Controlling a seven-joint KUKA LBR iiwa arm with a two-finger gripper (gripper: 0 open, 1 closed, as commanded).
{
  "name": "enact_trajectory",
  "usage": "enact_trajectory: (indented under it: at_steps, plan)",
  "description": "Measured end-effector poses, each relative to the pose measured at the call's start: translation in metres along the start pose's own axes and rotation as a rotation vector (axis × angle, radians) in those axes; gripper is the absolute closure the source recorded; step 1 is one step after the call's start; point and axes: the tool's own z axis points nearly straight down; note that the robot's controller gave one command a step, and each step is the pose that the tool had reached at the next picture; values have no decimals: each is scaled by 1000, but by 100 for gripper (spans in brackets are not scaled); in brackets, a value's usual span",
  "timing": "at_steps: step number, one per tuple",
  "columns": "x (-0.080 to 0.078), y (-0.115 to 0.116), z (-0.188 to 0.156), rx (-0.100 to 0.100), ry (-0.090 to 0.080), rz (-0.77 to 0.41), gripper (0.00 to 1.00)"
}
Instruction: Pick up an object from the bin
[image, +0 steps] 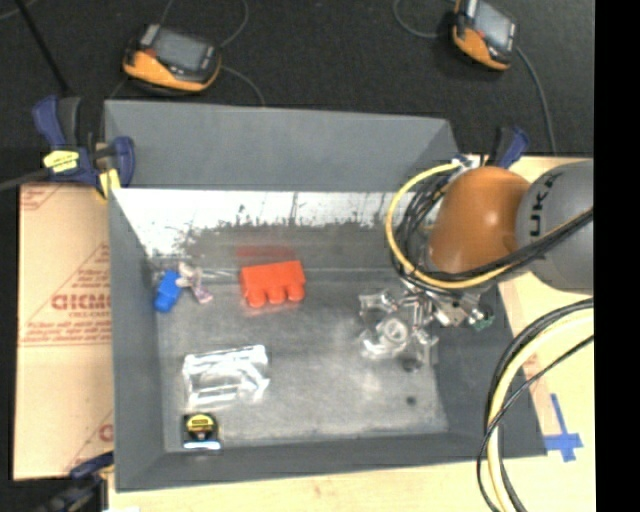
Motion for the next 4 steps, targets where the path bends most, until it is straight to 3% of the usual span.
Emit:
enact_trajectory:
  at_steps: [1, 2, 4]
  plan:
    - [-1, -1, -2, 3, -4, 1, 0]
    - [-1, -1, -2, 3, -4, 1, 100]
    - [-4, -4, -16, 5, -2, 3, 100]
